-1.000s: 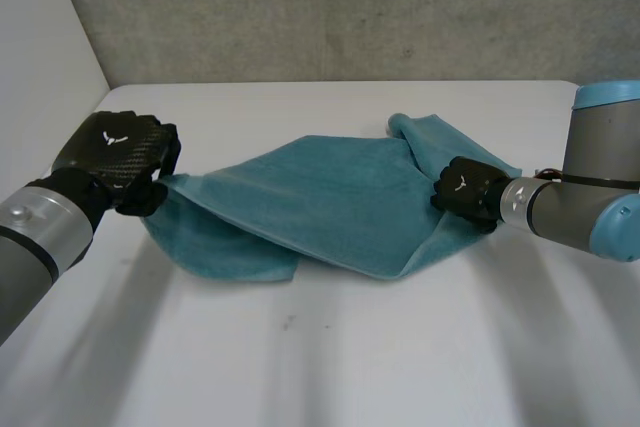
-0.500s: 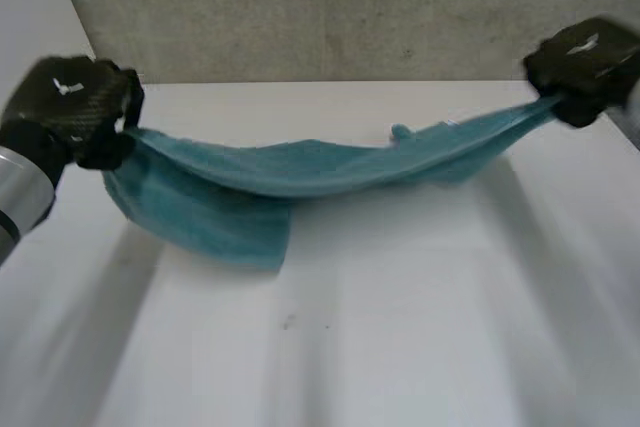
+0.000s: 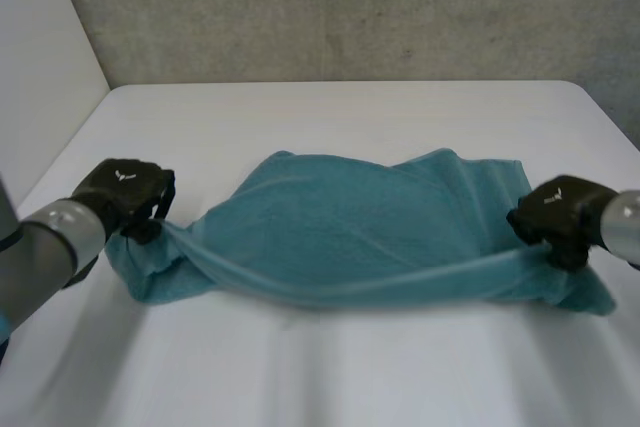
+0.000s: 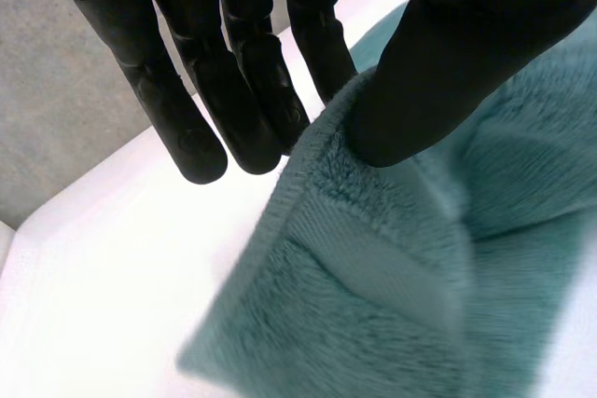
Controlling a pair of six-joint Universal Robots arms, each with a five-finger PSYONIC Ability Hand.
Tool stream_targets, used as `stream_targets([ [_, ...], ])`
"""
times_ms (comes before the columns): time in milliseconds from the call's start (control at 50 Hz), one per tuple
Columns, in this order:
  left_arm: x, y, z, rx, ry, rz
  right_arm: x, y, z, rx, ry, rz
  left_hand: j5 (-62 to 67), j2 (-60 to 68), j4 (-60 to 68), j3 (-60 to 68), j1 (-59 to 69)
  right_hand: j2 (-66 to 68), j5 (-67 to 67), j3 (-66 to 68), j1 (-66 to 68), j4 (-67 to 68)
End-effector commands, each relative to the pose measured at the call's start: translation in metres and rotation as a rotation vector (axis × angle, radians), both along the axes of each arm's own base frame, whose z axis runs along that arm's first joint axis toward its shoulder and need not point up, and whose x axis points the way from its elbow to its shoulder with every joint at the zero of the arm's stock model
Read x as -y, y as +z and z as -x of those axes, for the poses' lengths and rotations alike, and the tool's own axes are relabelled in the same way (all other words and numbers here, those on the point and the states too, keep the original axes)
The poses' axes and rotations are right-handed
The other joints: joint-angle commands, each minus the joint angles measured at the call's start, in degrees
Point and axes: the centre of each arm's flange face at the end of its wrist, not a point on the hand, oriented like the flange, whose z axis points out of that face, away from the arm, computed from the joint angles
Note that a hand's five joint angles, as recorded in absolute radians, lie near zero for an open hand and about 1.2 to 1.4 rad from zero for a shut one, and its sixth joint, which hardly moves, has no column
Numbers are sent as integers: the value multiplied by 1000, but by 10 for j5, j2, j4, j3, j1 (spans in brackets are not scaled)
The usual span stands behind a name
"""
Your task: Fold the laundry
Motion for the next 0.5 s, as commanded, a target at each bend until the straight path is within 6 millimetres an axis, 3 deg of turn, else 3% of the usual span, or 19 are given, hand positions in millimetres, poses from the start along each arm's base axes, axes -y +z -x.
stream_targets([
  [20,76,34,12,24,44,266,75,27,-19,0,-102,288,144,114,115,116,155,130,136,124,245,117],
  [40,85,46,14,12,50,318,84,42,-24,18,-110,360,144,114,115,116,155,130,136,124,245,117],
  [60,99,73,20,-15,50,436,97,76,-33,72,-128,502,144,114,115,116,155,130,136,124,245,117],
  [80,105,90,23,-31,51,510,102,96,-36,110,-138,580,144,114,115,116,155,130,136,124,245,117],
  [100,110,107,25,-49,55,586,102,96,-37,110,-139,581,144,114,115,116,155,130,136,124,245,117],
  [120,114,124,27,-69,59,664,106,117,-39,149,-149,662,144,114,115,116,155,130,136,124,245,117],
  [140,118,157,31,-114,67,815,109,175,-43,297,-176,878,144,114,115,116,155,130,136,124,245,117],
  [200,117,197,27,-174,110,1012,109,210,-42,437,-185,1013,144,114,115,116,155,130,136,124,245,117],
  [220,111,220,24,-217,136,1114,106,222,-43,512,-176,1057,144,114,115,116,155,130,136,124,245,117],
  [260,105,230,24,-250,145,1158,99,232,-41,557,-172,1086,144,114,115,116,155,130,136,124,245,117],
  [300,99,222,24,-272,142,1111,84,236,-37,561,-165,1078,144,114,115,116,155,130,136,124,245,117],
  [360,98,207,21,-273,142,1051,74,219,-36,531,-146,1018,144,114,115,116,155,130,136,124,245,117],
  [380,94,186,16,-277,145,971,69,203,-37,510,-121,966,144,114,115,116,155,130,136,124,245,117],
  [400,93,178,15,-275,147,939,69,203,-37,509,-121,966,144,114,115,116,155,130,136,124,245,117],
  [440,90,159,14,-266,149,877,65,173,-41,485,-83,888,144,114,115,116,155,130,136,124,245,117],
  [480,86,126,11,-242,157,779,61,141,-43,466,-56,803,144,114,115,116,155,130,136,124,245,117],
  [500,86,126,11,-242,157,778,58,132,-43,460,-52,777,144,114,115,116,155,130,136,124,245,117],
])
